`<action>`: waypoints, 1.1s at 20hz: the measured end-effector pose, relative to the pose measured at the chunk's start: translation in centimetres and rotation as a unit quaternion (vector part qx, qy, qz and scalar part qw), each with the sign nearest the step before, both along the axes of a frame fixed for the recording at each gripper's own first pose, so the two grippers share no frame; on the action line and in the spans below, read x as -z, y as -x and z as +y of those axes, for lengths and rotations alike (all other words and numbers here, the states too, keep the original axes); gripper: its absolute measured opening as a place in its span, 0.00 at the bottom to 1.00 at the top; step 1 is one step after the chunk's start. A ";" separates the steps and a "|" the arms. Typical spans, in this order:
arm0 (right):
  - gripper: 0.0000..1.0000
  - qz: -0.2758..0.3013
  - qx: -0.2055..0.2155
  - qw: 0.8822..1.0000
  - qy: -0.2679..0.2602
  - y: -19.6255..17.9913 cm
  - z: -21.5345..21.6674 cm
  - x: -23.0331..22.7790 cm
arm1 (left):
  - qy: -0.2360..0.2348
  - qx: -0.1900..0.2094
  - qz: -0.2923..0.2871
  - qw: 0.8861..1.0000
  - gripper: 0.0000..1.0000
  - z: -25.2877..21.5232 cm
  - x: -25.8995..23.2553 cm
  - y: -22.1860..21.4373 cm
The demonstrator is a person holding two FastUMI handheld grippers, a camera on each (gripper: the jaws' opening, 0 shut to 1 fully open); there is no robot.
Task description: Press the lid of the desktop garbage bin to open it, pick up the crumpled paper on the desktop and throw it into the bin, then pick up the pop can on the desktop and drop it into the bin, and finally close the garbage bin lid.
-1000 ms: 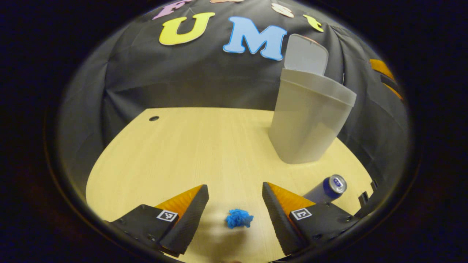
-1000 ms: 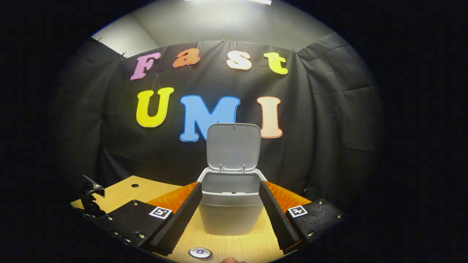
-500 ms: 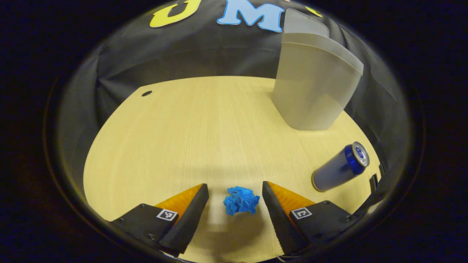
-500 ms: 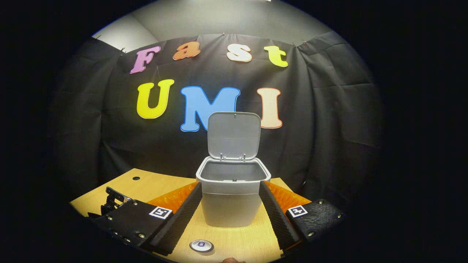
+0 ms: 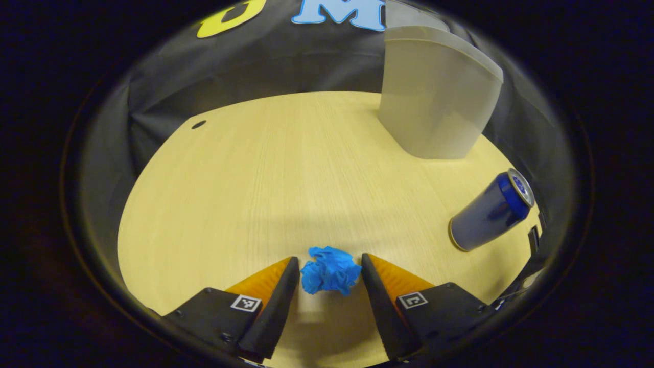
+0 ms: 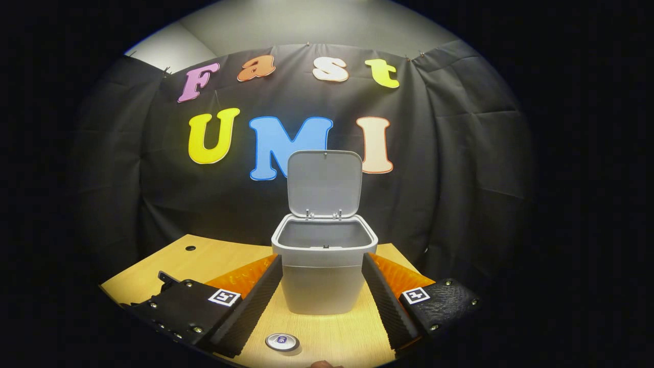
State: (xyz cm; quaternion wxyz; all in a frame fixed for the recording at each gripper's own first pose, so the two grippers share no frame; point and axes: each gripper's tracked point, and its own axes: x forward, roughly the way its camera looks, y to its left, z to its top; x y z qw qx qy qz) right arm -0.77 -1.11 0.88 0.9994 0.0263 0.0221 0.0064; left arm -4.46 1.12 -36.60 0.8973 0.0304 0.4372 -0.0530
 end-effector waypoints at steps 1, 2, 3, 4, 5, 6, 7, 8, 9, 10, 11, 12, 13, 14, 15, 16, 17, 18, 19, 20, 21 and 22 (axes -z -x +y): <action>0.99 0.003 -0.001 1.000 -0.002 0.0 0.0 0.1 | -0.005 -0.001 -0.001 1.000 0.76 0.3 0.0 -0.3; 0.99 0.005 -0.002 1.000 -0.004 -0.1 0.1 0.4 | -0.008 -0.002 -0.003 1.000 0.74 0.7 0.0 -0.7; 0.99 0.006 -0.002 1.000 -0.006 -0.1 0.0 0.4 | -0.007 -0.003 -0.004 1.000 0.67 0.8 0.0 -0.9; 0.99 0.007 -0.002 1.000 -0.008 0.0 0.0 0.5 | -0.009 -0.003 -0.006 1.000 0.64 0.9 0.0 -0.9; 0.99 0.006 -0.001 1.000 -0.009 -0.1 -0.2 0.5 | -0.007 -0.004 -0.008 1.000 0.55 0.9 -0.2 -1.1; 0.99 0.006 0.001 1.000 -0.010 -0.1 -0.3 0.6 | -0.008 -0.004 -0.011 1.000 0.55 1.1 -0.6 -1.4; 0.99 0.006 0.002 1.000 -0.011 -0.2 -0.4 0.6 | -0.004 -0.006 -0.016 1.000 0.50 1.1 -0.7 -1.7; 0.99 0.006 0.003 1.000 -0.012 -0.2 -0.5 0.6 | -0.005 -0.006 -0.017 1.000 0.44 1.2 -1.1 -2.1; 0.99 0.007 0.003 1.000 -0.014 -0.2 -0.5 0.7 | -0.002 -0.007 -0.020 1.000 0.41 1.2 -1.5 -2.5; 1.00 0.008 0.003 1.000 -0.016 -0.1 -0.6 0.8 | -0.001 -0.009 -0.025 1.000 0.36 1.2 -1.9 -3.1; 1.00 0.009 0.003 1.000 -0.017 -0.1 -0.6 0.8 | 0.002 -0.010 -0.024 1.000 0.31 1.1 -2.1 -3.7; 1.00 0.009 0.005 1.000 -0.018 -0.1 -0.7 0.9 | 0.004 -0.010 -0.026 1.000 0.31 1.0 -2.6 -4.3; 0.99 0.008 0.006 1.000 -0.018 -0.1 -0.8 0.9 | 0.006 -0.011 -0.029 1.000 0.31 0.9 -3.1 -5.0; 0.99 0.008 0.007 1.000 -0.017 -0.1 -0.9 0.9 | 0.008 -0.012 -0.032 0.999 0.31 0.7 -3.9 -5.7; 0.99 0.007 0.009 1.000 -0.017 0.0 -1.0 0.8 | 0.009 -0.011 -0.038 0.999 0.31 0.6 -4.7 -6.6; 0.99 0.005 0.010 1.000 -0.017 0.0 -1.1 0.8 | 0.010 -0.011 -0.045 0.999 0.29 0.4 -5.7 -7.6; 0.99 0.004 0.011 1.000 -0.018 0.0 -1.2 0.7 | 0.011 -0.011 -0.052 0.998 0.31 0.1 -6.9 -8.7; 0.99 0.003 0.013 1.000 -0.018 0.0 -1.3 0.7 | 0.012 -0.012 -0.061 0.998 0.31 -0.1 -8.2 -9.9; 0.99 0.001 0.014 1.000 -0.019 0.0 -1.5 0.6 | 0.016 -0.013 -0.071 0.997 0.31 -0.5 -8.3 -7.8; 0.99 0.000 0.016 1.000 -0.019 0.0 -1.6 0.5 | 0.022 -0.015 -0.082 0.996 0.31 -0.5 -9.1 -8.8; 0.99 -0.002 0.017 1.000 -0.020 0.0 -1.7 0.4 | 0.027 -0.016 -0.094 0.995 0.31 -1.1 -10.8 -10.5; 0.99 -0.003 0.019 1.000 -0.021 0.1 -1.8 0.4 | 0.032 -0.017 -0.109 0.993 0.31 -1.2 -12.5 -11.4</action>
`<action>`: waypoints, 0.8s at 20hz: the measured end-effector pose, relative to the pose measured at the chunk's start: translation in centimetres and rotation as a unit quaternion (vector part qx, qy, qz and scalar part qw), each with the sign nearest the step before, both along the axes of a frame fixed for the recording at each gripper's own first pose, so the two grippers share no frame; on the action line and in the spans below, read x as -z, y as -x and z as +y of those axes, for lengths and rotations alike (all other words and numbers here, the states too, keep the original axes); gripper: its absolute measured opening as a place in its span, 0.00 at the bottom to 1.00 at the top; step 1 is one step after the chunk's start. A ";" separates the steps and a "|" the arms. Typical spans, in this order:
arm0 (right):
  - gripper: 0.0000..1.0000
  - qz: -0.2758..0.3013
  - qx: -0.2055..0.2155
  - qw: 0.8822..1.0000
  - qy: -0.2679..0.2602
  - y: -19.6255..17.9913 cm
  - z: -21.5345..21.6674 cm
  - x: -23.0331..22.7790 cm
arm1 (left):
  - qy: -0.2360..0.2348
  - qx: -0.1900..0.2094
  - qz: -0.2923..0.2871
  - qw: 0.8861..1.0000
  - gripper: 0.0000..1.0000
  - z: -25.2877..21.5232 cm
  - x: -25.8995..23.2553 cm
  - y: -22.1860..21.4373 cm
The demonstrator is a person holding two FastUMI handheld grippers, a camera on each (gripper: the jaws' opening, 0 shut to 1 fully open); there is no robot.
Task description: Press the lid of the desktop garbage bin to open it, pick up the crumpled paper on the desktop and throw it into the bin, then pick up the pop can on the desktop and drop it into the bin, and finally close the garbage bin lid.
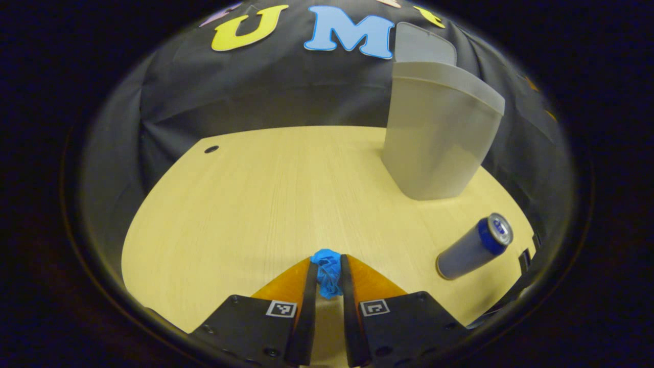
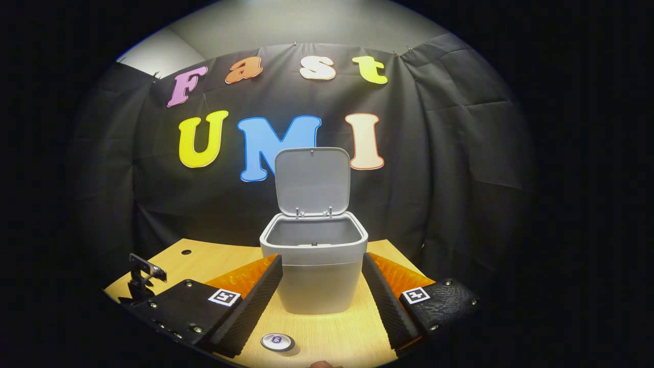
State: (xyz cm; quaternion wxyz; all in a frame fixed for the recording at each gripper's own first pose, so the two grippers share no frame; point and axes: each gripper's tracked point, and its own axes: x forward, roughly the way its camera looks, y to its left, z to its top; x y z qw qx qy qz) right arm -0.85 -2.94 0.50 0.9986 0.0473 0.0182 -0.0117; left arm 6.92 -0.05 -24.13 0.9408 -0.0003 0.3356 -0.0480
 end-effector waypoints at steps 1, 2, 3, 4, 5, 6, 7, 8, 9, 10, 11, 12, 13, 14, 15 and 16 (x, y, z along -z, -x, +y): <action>0.99 -0.001 0.001 1.000 -0.001 0.0 -0.2 0.0 | 0.003 0.002 -0.015 1.000 0.31 -0.3 -1.6 -0.6; 0.99 -0.002 0.003 1.000 -0.002 0.1 -0.4 0.0 | 0.007 0.005 -0.033 0.999 0.31 -0.8 -3.1 -1.3; 0.99 -0.003 0.005 1.000 -0.003 0.1 -0.6 -0.1 | 0.011 0.008 -0.051 0.999 0.33 -1.3 -4.8 -2.0; 1.00 -0.004 0.007 1.000 -0.005 0.1 -0.8 0.0 | 0.014 0.012 -0.066 0.998 0.29 -1.7 -6.2 -2.5; 1.00 -0.005 0.008 1.000 -0.006 0.1 -0.9 -0.1 | 0.018 0.017 -0.081 0.996 0.29 -2.5 -7.8 -3.0; 0.99 -0.007 0.010 1.000 -0.008 0.2 -1.1 -0.1 | 0.026 0.022 -0.098 0.995 0.31 -3.3 -9.5 -3.7; 0.99 -0.007 0.012 1.000 -0.009 0.2 -1.4 -0.1 | 0.032 0.026 -0.110 0.993 0.29 -3.9 -10.9 -4.4; 0.99 -0.008 0.014 1.000 -0.011 0.2 -1.5 -0.1 | 0.040 0.032 -0.123 0.991 0.30 -4.8 -12.3 -5.0; 0.99 -0.009 0.016 1.000 -0.014 0.2 -1.8 -0.1 | 0.046 0.038 -0.137 0.989 0.31 -5.5 -13.7 -5.5; 0.99 -0.010 0.017 1.000 -0.018 0.2 -2.0 0.0 | 0.050 0.044 -0.147 0.987 0.31 -6.1 -15.0 -6.0; 0.99 -0.011 0.019 1.000 -0.021 0.3 -2.2 0.0 | 0.051 0.051 -0.158 0.985 0.29 -6.7 -16.1 -6.5; 0.99 -0.012 0.022 0.999 -0.023 0.3 -2.4 0.0 | 0.052 0.057 -0.169 0.983 0.30 -7.4 -17.2 -7.0; 1.00 -0.013 0.024 0.999 -0.025 0.2 -2.7 0.0 | 0.052 0.065 -0.179 0.980 0.33 -8.1 -18.5 -7.5; 0.99 -0.014 0.028 0.999 -0.026 0.2 -3.0 0.1 | 0.053 0.070 -0.188 0.978 0.30 -8.7 -19.3 -7.9; 0.99 -0.015 0.032 0.999 -0.026 0.3 -3.4 0.1 | 0.054 0.076 -0.199 0.975 0.30 -9.4 -20.4 -8.5; 1.00 -0.016 0.034 0.999 -0.025 0.3 -3.6 0.2 | 0.056 0.081 -0.209 0.973 0.29 -10.0 -21.5 -9.0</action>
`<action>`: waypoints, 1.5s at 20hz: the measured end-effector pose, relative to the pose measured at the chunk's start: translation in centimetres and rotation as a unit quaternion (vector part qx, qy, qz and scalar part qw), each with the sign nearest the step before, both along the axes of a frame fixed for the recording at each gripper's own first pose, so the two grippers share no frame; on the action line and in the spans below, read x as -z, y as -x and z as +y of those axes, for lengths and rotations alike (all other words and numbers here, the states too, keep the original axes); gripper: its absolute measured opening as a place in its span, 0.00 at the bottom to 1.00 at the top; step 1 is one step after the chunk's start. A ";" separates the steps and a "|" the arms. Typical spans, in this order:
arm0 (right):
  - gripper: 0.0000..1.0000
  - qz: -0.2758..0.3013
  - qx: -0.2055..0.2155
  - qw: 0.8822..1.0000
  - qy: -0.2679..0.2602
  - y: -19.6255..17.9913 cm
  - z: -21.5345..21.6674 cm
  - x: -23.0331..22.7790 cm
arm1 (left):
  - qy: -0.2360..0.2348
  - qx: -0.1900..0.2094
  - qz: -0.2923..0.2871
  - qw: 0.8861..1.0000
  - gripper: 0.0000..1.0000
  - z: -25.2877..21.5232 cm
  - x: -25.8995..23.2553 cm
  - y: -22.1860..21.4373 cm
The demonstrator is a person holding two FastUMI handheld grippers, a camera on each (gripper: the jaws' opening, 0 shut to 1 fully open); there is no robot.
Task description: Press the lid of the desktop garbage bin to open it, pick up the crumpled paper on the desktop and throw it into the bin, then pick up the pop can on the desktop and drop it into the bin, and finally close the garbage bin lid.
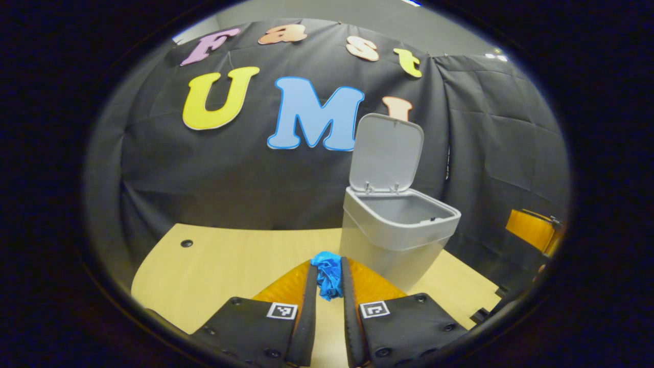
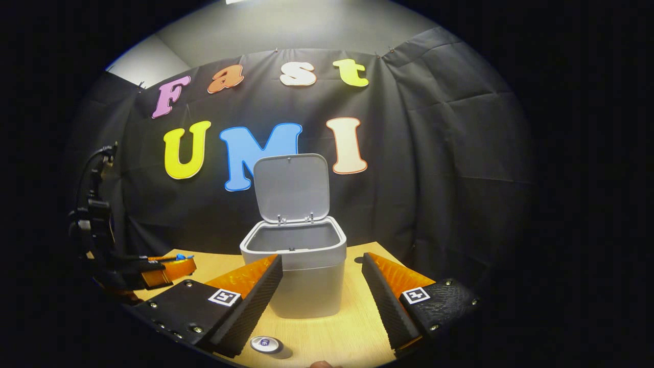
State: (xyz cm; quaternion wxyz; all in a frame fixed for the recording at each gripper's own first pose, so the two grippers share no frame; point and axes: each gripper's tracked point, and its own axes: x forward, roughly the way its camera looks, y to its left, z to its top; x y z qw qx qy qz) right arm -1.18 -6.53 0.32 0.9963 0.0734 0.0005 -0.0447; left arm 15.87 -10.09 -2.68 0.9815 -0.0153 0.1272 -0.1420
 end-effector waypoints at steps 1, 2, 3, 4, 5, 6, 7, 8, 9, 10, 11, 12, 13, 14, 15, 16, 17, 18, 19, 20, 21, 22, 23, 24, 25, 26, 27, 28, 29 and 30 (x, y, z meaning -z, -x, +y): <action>0.99 -0.001 0.002 1.000 0.001 0.1 -0.2 0.0 | 0.003 0.006 -0.010 1.000 0.32 -0.7 -1.1 -0.5; 0.99 -0.001 0.004 1.000 0.002 0.1 -0.5 0.2 | 0.004 0.011 -0.021 1.000 0.33 -1.4 -2.0 -1.1; 0.99 -0.001 0.007 1.000 0.005 0.1 -0.8 0.2 | 0.006 0.016 -0.029 0.999 0.32 -2.2 -3.0 -1.7; 0.99 -0.002 0.010 1.000 0.007 0.2 -1.2 0.2 | 0.010 0.021 -0.036 0.999 0.30 -3.0 -4.0 -2.1; 0.99 -0.002 0.013 1.000 0.009 0.2 -1.5 0.1 | 0.014 0.027 -0.043 0.999 0.32 -3.9 -4.8 -3.1; 0.99 -0.004 0.016 1.000 0.010 0.2 -1.8 0.1 | 0.018 0.031 -0.049 0.998 0.32 -4.7 -5.5 -3.8; 0.99 -0.004 0.019 1.000 0.009 0.3 -2.2 0.0 | 0.021 0.037 -0.053 0.998 0.32 -5.5 -6.1 -4.6; 0.99 -0.005 0.022 1.000 0.008 0.3 -2.5 0.2 | 0.023 0.043 -0.054 0.997 0.32 -6.4 -6.3 -5.2; 0.99 -0.006 0.025 1.000 0.007 0.4 -2.9 0.1 | 0.027 0.048 -0.054 0.997 0.32 -7.3 -6.4 -5.7; 1.00 -0.006 0.029 1.000 0.007 0.3 -3.3 0.2 | 0.031 0.054 -0.053 0.997 0.32 -8.1 -6.5 -6.2; 1.00 -0.006 0.033 0.999 0.008 0.4 -3.7 0.3 | 0.032 0.056 -0.053 0.997 0.32 -8.7 -6.5 -6.8; 1.00 -0.005 0.037 0.999 0.007 0.3 -3.9 0.3 | 0.032 0.060 -0.051 0.996 0.32 -9.3 -6.4 -7.5; 0.99 -0.004 0.040 0.999 0.007 0.3 -4.2 0.3 | 0.032 0.065 -0.047 0.996 0.32 -10.0 -6.1 -8.2; 1.00 -0.002 0.042 0.999 0.007 0.3 -4.3 0.5 | 0.033 0.068 -0.044 0.996 0.32 -10.5 -5.8 -8.5; 1.00 -0.001 0.044 0.999 0.008 0.3 -4.5 0.6 | 0.031 0.071 -0.043 0.996 0.32 -10.8 -5.5 -9.1; 1.00 0.001 0.047 0.999 0.009 0.4 -4.6 0.8 | 0.025 0.071 -0.043 0.996 0.32 -11.1 -5.3 -9.6; 1.00 0.002 0.048 0.999 0.010 0.4 -4.6 0.8 | 0.021 0.074 -0.044 0.996 0.32 -11.4 -5.2 -10.0; 0.99 0.004 0.049 0.999 0.010 0.5 -4.7 0.9 | 0.017 0.076 -0.043 0.996 0.32 -11.9 -5.0 -10.5; 1.00 0.006 0.050 0.999 0.010 0.5 -4.6 0.9 | 0.013 0.079 -0.042 0.996 0.32 -12.3 -4.8 -10.8; 0.99 0.007 0.051 0.999 0.009 0.6 -4.6 1.1 | 0.009 0.082 -0.041 0.996 0.32 -12.7 -4.5 -11.1; 0.99 0.009 0.053 0.999 0.010 0.7 -4.6 1.1 | 0.005 0.085 -0.041 0.996 0.32 -13.1 -4.3 -11.4; 0.99 0.009 0.055 0.998 0.010 0.7 -4.6 1.1 | 0.003 0.088 -0.040 0.995 0.32 -13.4 -4.1 -11.7; 0.99 0.010 0.056 0.998 0.010 0.7 -4.6 1.0 | 0.003 0.090 -0.037 0.995 0.31 -14.0 -3.8 -11.8; 0.99 0.011 0.056 0.998 0.010 0.8 -4.5 1.1 | 0.006 0.094 -0.032 0.995 0.32 -14.3 -3.4 -11.9; 0.99 0.012 0.057 0.998 0.010 0.8 -4.5 1.0 | 0.007 0.097 -0.029 0.995 0.33 -14.5 -3.1 -12.0; 0.99 0.012 0.059 0.998 0.011 0.9 -4.6 1.1 | 0.008 0.099 -0.024 0.995 0.33 -14.6 -3.0 -12.1; 0.99 0.012 0.060 0.998 0.012 1.0 -4.6 1.0 | 0.007 0.099 -0.021 0.995 0.39 -14.7 -2.8 -12.2; 0.99 0.012 0.061 0.998 0.012 1.2 -4.6 1.0 | 0.007 0.101 -0.019 0.995 0.44 -14.7 -2.8 -12.2; 0.99 0.011 0.062 0.998 0.012 1.3 -4.5 1.0 | 0.007 0.099 -0.018 0.995 0.49 -14.7 -2.7 -12.2; 0.99 0.011 0.062 0.998 0.011 1.5 -4.4 1.1 | 0.008 0.100 -0.016 0.995 0.53 -14.8 -2.5 -12.1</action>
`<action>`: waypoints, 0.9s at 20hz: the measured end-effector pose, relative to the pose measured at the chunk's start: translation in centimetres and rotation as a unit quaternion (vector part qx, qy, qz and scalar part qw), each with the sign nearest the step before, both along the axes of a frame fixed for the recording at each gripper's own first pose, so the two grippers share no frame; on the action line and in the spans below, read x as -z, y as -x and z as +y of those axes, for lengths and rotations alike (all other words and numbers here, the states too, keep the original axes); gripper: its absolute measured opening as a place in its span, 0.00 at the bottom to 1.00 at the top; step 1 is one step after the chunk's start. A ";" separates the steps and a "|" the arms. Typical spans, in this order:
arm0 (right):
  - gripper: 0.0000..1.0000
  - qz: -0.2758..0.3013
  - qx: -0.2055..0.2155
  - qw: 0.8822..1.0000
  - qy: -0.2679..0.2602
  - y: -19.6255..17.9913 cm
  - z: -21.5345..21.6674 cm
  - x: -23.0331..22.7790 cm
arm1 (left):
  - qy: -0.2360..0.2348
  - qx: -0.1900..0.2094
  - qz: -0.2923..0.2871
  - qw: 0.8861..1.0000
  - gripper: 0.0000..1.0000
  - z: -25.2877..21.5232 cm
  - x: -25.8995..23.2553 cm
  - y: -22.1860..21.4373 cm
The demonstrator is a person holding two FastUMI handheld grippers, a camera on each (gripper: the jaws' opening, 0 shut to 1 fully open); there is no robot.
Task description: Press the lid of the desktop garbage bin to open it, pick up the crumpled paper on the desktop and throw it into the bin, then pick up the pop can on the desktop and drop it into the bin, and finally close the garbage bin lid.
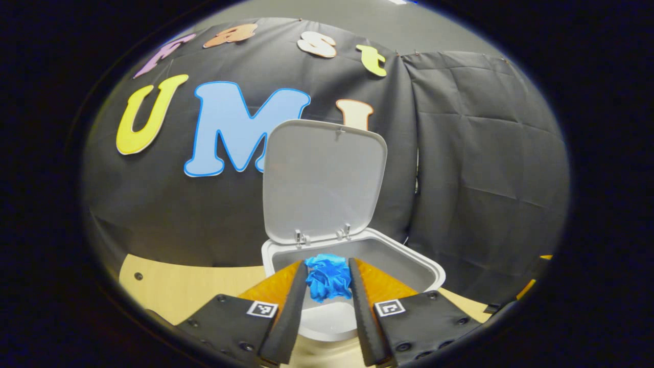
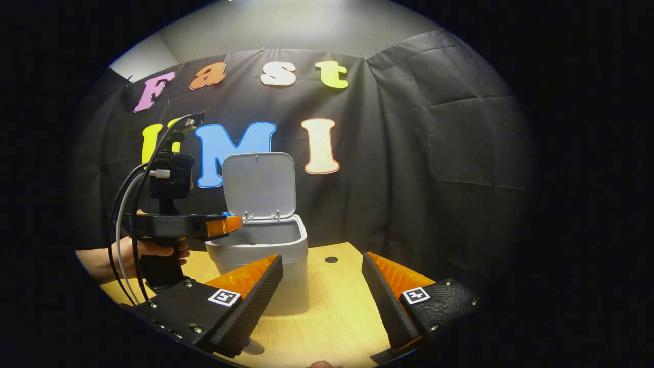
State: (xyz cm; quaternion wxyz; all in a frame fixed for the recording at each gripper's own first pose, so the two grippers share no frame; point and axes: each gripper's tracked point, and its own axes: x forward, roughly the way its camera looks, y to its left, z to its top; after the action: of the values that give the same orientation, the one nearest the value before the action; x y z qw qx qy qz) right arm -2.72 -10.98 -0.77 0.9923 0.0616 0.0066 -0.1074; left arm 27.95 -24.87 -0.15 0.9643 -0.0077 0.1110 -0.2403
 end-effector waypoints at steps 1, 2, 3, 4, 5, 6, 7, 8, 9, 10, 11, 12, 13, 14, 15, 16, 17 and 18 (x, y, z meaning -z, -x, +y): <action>0.99 0.000 0.000 1.000 0.000 0.2 0.1 0.0 | 0.001 -0.002 0.002 1.000 0.64 0.1 0.1 0.1; 0.99 0.000 -0.001 1.000 0.001 0.3 0.2 0.0 | 0.003 -0.002 0.004 1.000 0.73 0.1 0.1 0.1; 0.99 0.001 -0.003 1.000 0.002 0.4 0.4 0.0 | 0.004 -0.004 0.006 1.000 0.82 0.5 0.0 0.2; 0.99 0.002 -0.006 1.000 0.004 0.4 0.8 0.1 | 0.006 -0.007 0.006 1.000 0.91 0.7 -0.1 0.4; 0.99 0.002 -0.009 1.000 0.007 0.4 1.1 0.0 | 0.007 -0.010 0.004 1.000 1.00 1.1 -0.4 0.5; 0.99 0.003 -0.016 1.000 0.008 0.4 1.6 0.1 | 0.009 -0.011 0.001 1.000 0.98 1.4 -0.7 0.8; 0.99 0.005 -0.024 1.000 0.010 0.3 2.2 0.3 | 0.014 -0.013 -0.001 1.000 0.96 1.8 -1.1 1.2; 0.99 0.009 -0.034 0.999 0.011 0.2 3.0 0.7 | 0.018 -0.015 -0.004 1.000 0.96 2.4 -1.5 1.7; 0.99 0.016 -0.046 0.999 0.012 0.1 3.9 1.2 | 0.021 -0.017 -0.007 1.000 0.95 3.0 -1.8 2.2; 0.99 0.023 -0.059 0.998 0.013 -0.2 4.8 1.6 | 0.022 -0.020 -0.010 1.000 0.95 3.7 -2.0 2.7; 0.99 0.029 -0.072 0.997 0.014 -0.4 5.7 2.0 | 0.019 -0.023 -0.014 0.999 0.95 4.5 -2.2 3.2; 0.99 0.034 -0.087 0.996 0.014 -0.6 6.7 2.5 | 0.016 -0.029 -0.017 0.999 0.95 5.4 -2.3 3.8; 0.99 0.040 -0.100 0.994 0.013 -0.7 7.6 3.0 | 0.013 -0.034 -0.019 0.999 0.95 6.3 -2.4 4.3; 1.00 0.045 -0.113 0.992 0.013 -1.0 8.4 3.5 | 0.012 -0.041 -0.022 0.999 0.95 7.2 -2.5 4.9; 0.99 0.050 -0.124 0.991 0.015 -1.2 9.2 3.9 | 0.011 -0.048 -0.025 0.998 0.95 8.3 -2.6 5.3; 0.99 0.055 -0.134 0.989 0.017 -1.4 9.8 4.5 | 0.009 -0.055 -0.029 0.998 0.95 9.2 -2.8 5.8; 0.99 0.060 -0.143 0.988 0.020 -1.7 10.5 5.0 | 0.008 -0.063 -0.033 0.997 0.95 10.2 -3.0 6.3; 1.00 0.065 -0.153 0.986 0.022 -1.8 11.1 5.5 | 0.006 -0.071 -0.037 0.997 0.95 11.1 -3.1 6.7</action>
State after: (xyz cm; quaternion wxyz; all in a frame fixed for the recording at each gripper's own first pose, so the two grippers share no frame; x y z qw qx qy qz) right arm -0.94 0.14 -6.30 0.9956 0.0314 0.0779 0.0419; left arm 21.26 -13.73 2.96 0.9823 -0.0129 0.0727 -0.1719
